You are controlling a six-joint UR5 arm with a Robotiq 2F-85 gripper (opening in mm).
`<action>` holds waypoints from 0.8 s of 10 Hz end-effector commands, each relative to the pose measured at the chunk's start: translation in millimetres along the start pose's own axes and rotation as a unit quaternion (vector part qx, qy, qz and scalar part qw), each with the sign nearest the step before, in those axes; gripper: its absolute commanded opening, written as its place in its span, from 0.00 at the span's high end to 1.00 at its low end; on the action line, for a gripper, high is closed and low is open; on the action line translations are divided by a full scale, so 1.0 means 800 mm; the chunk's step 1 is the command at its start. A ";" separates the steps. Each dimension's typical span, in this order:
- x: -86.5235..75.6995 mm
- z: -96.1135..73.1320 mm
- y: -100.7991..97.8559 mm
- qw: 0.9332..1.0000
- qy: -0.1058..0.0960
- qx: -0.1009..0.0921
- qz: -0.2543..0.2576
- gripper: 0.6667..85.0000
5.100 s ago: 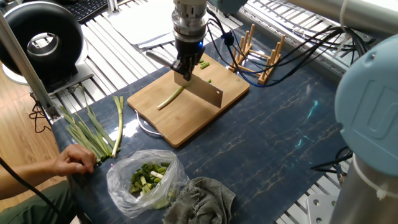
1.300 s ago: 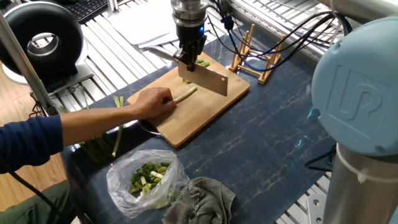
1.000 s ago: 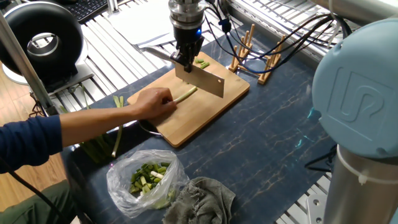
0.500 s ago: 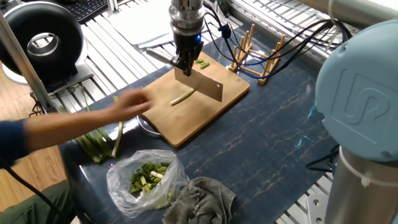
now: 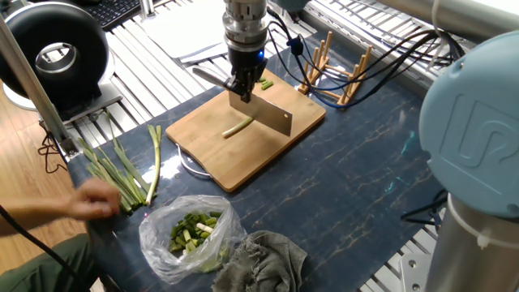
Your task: Chop the scallions
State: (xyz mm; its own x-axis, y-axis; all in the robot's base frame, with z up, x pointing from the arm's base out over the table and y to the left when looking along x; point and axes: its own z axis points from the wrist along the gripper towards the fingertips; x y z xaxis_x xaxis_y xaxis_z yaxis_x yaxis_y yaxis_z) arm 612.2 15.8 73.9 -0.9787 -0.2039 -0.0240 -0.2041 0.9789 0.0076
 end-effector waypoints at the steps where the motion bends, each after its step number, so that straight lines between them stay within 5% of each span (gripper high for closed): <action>1: -0.004 0.003 0.000 1.000 -0.009 -0.006 0.003 0.99; 8: -0.037 0.014 -0.022 0.999 -0.039 0.014 -0.010 0.99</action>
State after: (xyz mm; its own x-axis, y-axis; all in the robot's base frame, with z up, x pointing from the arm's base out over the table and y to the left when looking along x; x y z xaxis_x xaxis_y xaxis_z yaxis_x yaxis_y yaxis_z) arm 634.5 10.2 62.2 -0.9735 -0.2135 -0.0825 -0.2130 0.9769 -0.0142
